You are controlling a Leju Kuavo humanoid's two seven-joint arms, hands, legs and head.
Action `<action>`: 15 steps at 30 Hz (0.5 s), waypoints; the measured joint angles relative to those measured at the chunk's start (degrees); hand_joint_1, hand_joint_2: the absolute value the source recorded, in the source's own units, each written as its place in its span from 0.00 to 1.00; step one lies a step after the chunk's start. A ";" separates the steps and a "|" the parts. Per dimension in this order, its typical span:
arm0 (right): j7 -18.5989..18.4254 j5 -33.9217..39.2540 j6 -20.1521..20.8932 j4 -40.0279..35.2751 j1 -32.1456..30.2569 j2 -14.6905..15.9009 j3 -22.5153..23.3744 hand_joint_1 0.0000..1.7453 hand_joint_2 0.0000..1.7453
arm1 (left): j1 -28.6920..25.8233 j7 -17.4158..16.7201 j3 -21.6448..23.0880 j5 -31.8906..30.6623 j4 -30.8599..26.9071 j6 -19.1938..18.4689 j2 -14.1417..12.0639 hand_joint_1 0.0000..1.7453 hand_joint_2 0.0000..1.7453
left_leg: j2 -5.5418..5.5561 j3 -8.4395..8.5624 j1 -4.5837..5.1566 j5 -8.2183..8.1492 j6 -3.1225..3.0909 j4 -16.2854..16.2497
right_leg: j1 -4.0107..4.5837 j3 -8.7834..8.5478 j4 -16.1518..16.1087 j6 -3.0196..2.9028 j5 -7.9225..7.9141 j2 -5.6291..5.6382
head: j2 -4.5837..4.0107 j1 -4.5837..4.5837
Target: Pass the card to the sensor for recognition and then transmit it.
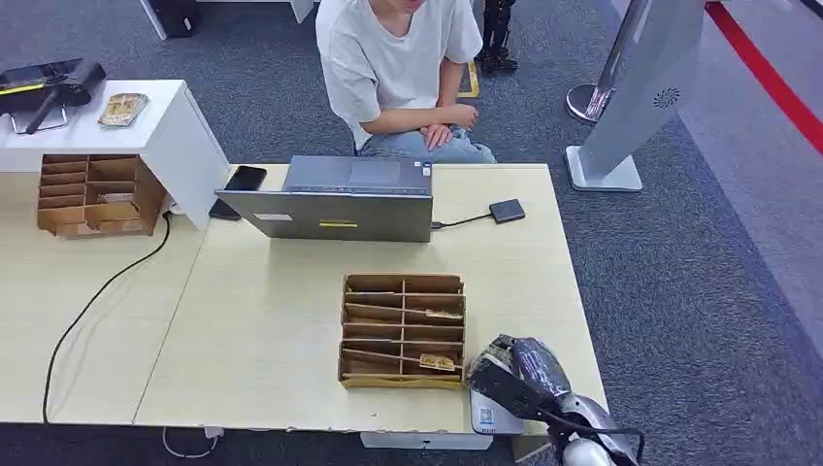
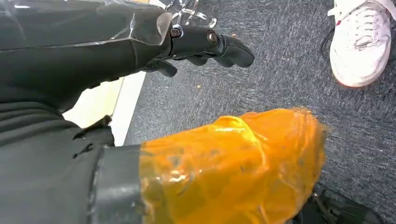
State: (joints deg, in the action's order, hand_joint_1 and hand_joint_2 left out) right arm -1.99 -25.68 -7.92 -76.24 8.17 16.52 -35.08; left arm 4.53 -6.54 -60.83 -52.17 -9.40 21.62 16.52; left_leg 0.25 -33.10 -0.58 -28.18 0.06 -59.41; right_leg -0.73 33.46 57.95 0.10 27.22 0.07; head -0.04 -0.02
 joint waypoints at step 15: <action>0.20 -13.27 -11.80 -1.40 -0.11 -2.80 0.48 1.00 1.00 | 0.10 -0.02 -1.25 0.72 -0.02 0.66 0.44 0.00 0.00 | 0.00 0.00 0.00 0.00 0.00 0.00 | 0.00 0.01 0.00 0.00 0.00 0.00 | 0.00 0.00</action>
State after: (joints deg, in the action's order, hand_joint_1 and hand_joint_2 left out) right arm -1.79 -38.96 -19.72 -77.64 8.05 13.72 -34.60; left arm 4.62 -6.56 -62.07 -51.45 -9.42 22.27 16.96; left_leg 0.25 -33.09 -0.58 -28.17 0.06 -59.41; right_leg -0.73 33.47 57.95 0.10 27.22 0.07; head -0.04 -0.02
